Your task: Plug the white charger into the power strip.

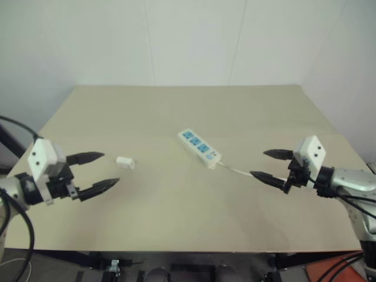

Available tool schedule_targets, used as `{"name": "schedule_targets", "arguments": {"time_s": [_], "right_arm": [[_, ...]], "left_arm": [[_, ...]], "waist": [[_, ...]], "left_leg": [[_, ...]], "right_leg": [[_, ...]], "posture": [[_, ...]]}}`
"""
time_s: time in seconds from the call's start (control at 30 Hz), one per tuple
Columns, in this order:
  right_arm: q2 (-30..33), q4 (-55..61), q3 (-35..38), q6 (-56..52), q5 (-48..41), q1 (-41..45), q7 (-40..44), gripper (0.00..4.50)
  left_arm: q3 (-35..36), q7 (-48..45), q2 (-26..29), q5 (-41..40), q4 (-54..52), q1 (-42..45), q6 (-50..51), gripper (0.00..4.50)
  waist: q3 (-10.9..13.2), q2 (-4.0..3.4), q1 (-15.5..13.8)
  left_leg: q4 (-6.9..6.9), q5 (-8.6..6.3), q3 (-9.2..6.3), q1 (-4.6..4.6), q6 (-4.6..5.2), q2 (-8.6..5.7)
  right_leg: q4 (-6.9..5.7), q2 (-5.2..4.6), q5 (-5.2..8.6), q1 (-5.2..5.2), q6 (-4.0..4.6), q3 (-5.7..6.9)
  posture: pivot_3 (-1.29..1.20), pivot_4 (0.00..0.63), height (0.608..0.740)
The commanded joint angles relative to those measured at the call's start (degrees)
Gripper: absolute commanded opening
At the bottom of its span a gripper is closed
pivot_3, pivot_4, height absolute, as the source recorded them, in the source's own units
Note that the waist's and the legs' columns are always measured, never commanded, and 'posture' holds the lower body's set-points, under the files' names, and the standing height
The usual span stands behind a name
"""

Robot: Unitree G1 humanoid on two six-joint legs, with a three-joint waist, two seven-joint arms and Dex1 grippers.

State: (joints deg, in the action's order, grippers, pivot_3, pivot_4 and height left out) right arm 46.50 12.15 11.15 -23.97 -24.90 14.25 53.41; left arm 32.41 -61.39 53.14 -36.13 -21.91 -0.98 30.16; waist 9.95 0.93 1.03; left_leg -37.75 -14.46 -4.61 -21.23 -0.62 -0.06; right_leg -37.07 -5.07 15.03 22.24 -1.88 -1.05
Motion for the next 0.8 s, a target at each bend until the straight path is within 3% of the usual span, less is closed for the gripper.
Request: {"name": "schedule_targets", "arguments": {"time_s": [0.03, 0.27, 0.47, 0.63, 0.8], "right_arm": [[-2.6, 1.6, -1.6, -1.1, 0.4, 1.3, -3.4, 4.48], [-17.7, -6.9, -9.0, 3.7, 7.3, 8.3, -15.5, 4.48], [-31.4, -27.9, -12.8, 15.3, 17.2, 19.4, -29.1, 4.48], [-35.9, -43.9, -11.9, 23.1, 19.1, 25.4, -31.9, 4.48], [-37.1, -49.5, -11.9, 26.8, 18.8, 27.1, -29.0, 4.48]], "left_arm": [[0.0, 0.1, 0.8, -0.3, -0.4, 1.0, -1.3, 4.5], [-1.3, -0.2, 0.9, -0.2, 1.0, 2.9, -1.9, 4.5], [-2.8, -0.8, 0.9, 0.2, 2.9, 4.3, -3.2, 4.5], [-2.7, -1.0, 1.0, 0.0, 3.1, 4.1, -3.8, 4.5], [-1.4, -1.3, 1.2, -0.2, 2.7, 2.8, -3.8, 4.5]], "waist": [[0.0, 0.0, 0.1], [0.0, -0.01, 0.6], [0.0, -0.03, 1.4], [0.0, -0.05, 1.4], [0.0, -0.06, 1.7]], "left_leg": [[0.0, 0.0, 0.0, 0.0, 0.0, 0.0], [0.02, 0.0, 0.02, 0.05, 0.0, 0.02], [0.07, 0.01, 0.03, 0.03, -0.02, 0.01], [0.13, 0.01, 0.03, 0.01, -0.02, -0.01], [0.14, 0.01, 0.04, 0.12, -0.02, 0.01]], "right_leg": [[0.0, 0.0, 0.0, 0.0, 0.0, 0.0], [-0.03, 0.05, -0.01, 0.03, 0.01, -0.08], [-0.06, 0.07, -0.02, 0.15, 0.03, -0.14], [-0.05, 0.04, -0.03, 0.2, 0.04, -0.16], [-0.12, 0.09, -0.04, 0.16, 0.06, -0.21]], "posture": [[0.0, 0.15, 0.74], [0.0, 0.15, 0.74], [0.0, 0.15, 0.74], [0.0, 0.15, 0.74], [0.0, 0.15, 0.74]]}}
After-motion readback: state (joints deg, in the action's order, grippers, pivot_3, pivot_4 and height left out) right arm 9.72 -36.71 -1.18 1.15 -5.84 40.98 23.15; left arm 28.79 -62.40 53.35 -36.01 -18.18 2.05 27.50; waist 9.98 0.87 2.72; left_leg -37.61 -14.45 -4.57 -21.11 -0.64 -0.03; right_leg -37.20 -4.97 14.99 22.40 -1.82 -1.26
